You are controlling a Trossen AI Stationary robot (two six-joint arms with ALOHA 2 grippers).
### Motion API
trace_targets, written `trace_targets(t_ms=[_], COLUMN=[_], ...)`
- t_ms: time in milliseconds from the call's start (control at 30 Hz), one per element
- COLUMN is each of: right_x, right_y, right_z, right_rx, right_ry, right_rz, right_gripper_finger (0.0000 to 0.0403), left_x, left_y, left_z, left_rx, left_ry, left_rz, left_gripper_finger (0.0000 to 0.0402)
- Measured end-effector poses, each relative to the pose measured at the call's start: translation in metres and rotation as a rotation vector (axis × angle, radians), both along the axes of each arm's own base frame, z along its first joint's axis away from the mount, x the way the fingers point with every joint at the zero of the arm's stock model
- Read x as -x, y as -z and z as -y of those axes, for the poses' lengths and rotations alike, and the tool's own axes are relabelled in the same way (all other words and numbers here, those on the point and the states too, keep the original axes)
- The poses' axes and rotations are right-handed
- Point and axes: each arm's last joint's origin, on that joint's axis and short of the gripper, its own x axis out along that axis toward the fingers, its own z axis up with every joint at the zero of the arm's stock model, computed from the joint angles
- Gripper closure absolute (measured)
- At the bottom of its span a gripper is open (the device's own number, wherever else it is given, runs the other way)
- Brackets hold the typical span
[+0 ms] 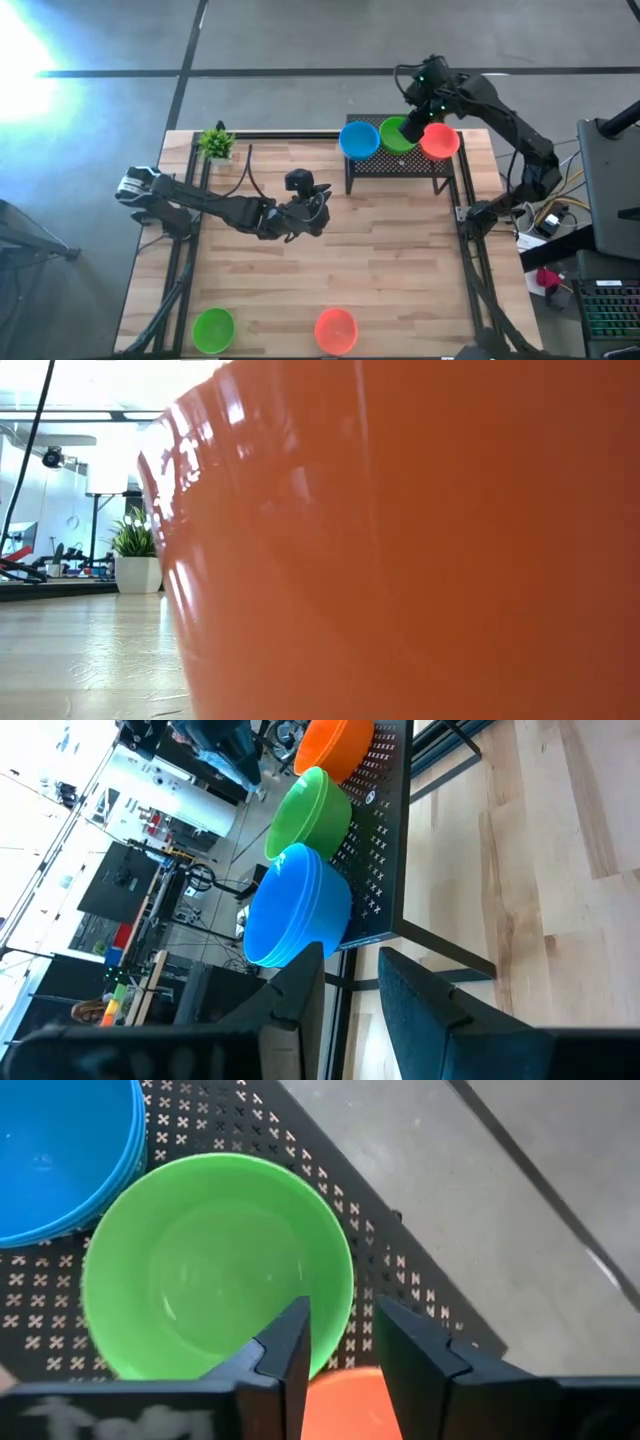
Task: Pick & Place Mini bowls
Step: Stack the orange bowl on the orange bowl on the shelf
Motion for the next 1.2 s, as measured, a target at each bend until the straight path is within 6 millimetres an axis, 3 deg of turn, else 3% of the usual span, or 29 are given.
trace_targets(t_ms=[167, 333, 467, 800, 967, 1200], right_x=[0.008, 0.011, 0.011, -0.002, -0.018, -0.039], right_y=[-0.009, -0.018, -0.027, -0.040, -0.036, -0.010], right_z=[-0.010, -0.032, -0.057, -0.118, -0.147, -0.198], right_rx=[-0.024, -0.012, 0.047, 0.159, 0.143, 0.078], right_ry=[0.044, 0.022, 0.002, -0.126, -0.250, -0.415], right_rz=[0.012, 0.044, 0.066, 0.130, 0.177, 0.214], right_gripper_finger=[0.0301, 0.0346, 0.0387, 0.0394, 0.0394, 0.0394], left_x=[0.000, 0.008, 0.027, 0.084, 0.094, 0.099], left_y=[0.000, -0.002, -0.004, -0.006, -0.004, -0.004], left_z=[0.000, -0.002, -0.006, -0.008, -0.001, 0.010], left_rx=[0.007, 0.039, 0.139, 0.483, 0.504, 0.493], left_ry=[-0.008, -0.051, -0.109, -0.213, -0.187, -0.142], left_rz=[0.008, 0.009, 0.005, -0.104, -0.163, -0.186], left_gripper_finger=[0.0303, 0.0303, 0.0303, 0.0303, 0.0303, 0.0303])
